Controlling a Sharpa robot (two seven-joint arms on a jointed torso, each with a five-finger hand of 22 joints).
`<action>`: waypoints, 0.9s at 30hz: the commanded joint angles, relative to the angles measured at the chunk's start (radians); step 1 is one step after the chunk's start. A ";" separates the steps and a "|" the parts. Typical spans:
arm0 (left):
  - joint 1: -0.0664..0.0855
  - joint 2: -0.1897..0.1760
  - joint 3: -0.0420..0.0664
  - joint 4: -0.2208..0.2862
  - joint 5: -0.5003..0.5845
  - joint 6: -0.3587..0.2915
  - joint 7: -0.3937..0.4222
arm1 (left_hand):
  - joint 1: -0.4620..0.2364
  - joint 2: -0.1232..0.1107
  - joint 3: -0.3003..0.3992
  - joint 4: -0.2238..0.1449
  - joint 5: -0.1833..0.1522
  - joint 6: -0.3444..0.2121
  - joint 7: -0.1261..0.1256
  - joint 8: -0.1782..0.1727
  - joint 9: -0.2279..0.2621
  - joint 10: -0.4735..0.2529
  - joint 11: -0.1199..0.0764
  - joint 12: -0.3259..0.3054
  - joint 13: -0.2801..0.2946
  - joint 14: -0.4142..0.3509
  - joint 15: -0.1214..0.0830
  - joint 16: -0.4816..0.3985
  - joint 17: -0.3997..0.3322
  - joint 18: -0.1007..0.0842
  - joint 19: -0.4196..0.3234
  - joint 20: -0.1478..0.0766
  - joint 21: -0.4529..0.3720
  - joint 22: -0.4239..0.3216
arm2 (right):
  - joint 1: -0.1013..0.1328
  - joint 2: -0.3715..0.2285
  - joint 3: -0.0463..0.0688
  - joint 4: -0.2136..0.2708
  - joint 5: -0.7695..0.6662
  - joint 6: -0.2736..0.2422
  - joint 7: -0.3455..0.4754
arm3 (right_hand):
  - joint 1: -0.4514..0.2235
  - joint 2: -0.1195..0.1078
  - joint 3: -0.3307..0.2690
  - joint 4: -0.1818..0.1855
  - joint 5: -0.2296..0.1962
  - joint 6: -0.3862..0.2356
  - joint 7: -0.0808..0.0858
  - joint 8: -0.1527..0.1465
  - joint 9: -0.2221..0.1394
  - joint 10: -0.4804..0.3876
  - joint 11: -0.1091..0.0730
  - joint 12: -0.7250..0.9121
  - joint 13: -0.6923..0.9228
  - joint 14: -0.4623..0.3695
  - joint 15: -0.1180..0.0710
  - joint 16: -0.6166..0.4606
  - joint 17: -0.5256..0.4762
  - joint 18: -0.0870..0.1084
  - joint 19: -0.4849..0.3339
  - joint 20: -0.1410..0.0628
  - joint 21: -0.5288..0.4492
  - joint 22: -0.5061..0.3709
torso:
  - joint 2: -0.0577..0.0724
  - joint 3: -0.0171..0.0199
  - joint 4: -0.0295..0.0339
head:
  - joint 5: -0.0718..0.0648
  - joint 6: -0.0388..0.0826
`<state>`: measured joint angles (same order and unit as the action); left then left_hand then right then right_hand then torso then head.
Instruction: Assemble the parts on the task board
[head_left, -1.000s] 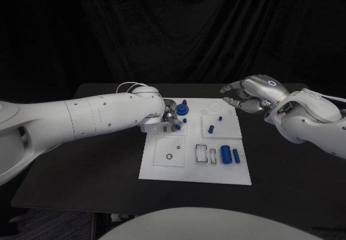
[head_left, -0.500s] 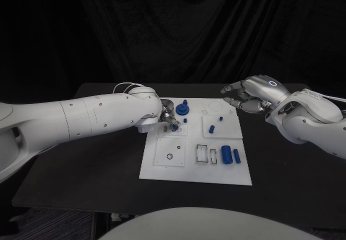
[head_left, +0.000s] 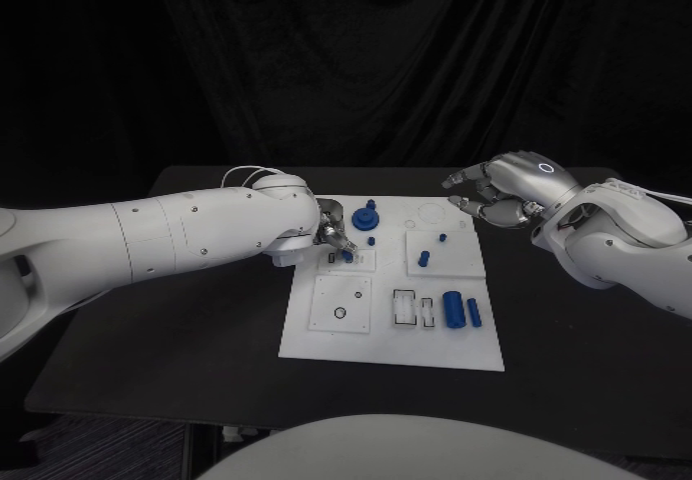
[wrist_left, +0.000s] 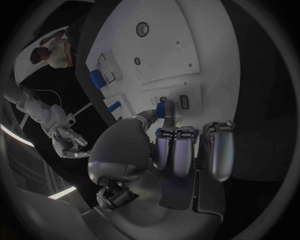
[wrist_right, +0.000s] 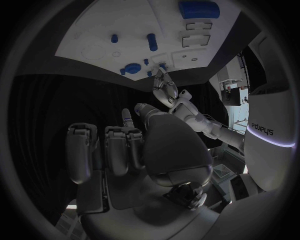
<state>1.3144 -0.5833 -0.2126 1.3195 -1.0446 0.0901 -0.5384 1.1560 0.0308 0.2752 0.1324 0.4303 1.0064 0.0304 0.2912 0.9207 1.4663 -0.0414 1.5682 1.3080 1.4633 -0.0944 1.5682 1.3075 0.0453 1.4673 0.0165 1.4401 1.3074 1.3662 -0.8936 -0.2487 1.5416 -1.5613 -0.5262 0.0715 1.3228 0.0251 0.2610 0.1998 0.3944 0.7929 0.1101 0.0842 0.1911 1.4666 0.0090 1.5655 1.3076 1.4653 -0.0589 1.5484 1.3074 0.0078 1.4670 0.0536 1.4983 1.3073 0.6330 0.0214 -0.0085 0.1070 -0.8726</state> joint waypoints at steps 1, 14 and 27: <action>-0.002 -0.004 0.001 0.007 -0.001 -0.006 -0.002 | -0.004 -0.004 0.010 -0.005 0.005 0.004 -0.002 -0.007 0.001 0.105 -0.003 0.003 0.263 0.107 0.000 0.003 0.263 0.004 0.003 0.001 -0.005 0.077 | 0.000 0.000 0.001 0.002 -0.006 0.007 -0.021 | 0.007 -0.001 0.008 -0.003 0.007 0.005 0.000 -0.006 -0.002 0.104 0.002 0.005 0.263 0.094 0.005 -0.005 0.220 0.013 0.062 0.003 -0.004 0.235 | -0.001 0.0006 -0.0012 | 0.001 0.000; -0.002 -0.009 0.001 0.018 -0.001 -0.030 0.022 | -0.009 -0.003 0.023 -0.006 0.003 0.004 -0.002 -0.009 0.004 0.105 -0.002 0.003 0.263 0.107 0.000 0.003 0.263 0.005 0.001 0.001 -0.008 0.074 | 0.000 0.001 0.001 0.003 -0.006 0.013 -0.026 | 0.008 -0.002 0.010 -0.004 0.007 0.006 -0.001 -0.006 -0.002 0.104 0.002 0.005 0.263 0.093 0.005 -0.010 0.214 0.015 0.060 0.004 -0.009 0.234 | 0.001 0.0004 -0.0012 | 0.001 0.000; -0.009 -0.005 0.000 0.013 -0.001 -0.026 0.028 | -0.015 -0.005 0.041 -0.008 0.003 0.002 0.000 -0.012 0.008 0.105 -0.001 0.003 0.263 0.107 0.001 0.003 0.263 0.007 -0.004 0.002 -0.013 0.069 | 0.000 -0.001 0.001 0.003 -0.006 0.017 -0.028 | 0.009 -0.002 0.012 -0.005 0.008 0.009 -0.001 -0.006 -0.002 0.104 0.002 0.005 0.263 0.092 0.005 -0.011 0.212 0.015 0.059 0.004 -0.011 0.233 | 0.000 0.0001 -0.0011 | -0.006 0.000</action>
<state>1.3078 -0.5906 -0.2128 1.3320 -1.0447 0.0683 -0.5280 1.1465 0.0218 0.3063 0.1262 0.4316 1.0096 0.0380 0.2826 0.9273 1.4662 -0.0413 1.5683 1.3080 1.4633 -0.0944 1.5682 1.3075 0.0453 1.4673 0.0165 1.4323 1.3074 1.3662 -0.8942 -0.2487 1.5433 -1.5613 -0.5135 0.0628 1.3227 0.0250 0.2664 0.1944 0.3983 0.7929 0.1101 0.0843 0.1903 1.4666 0.0090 1.5655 1.3076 1.4653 -0.0588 1.5436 1.3074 0.0078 1.4670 0.0536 1.4945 1.3073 0.6335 0.0216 -0.0091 0.1011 -0.8726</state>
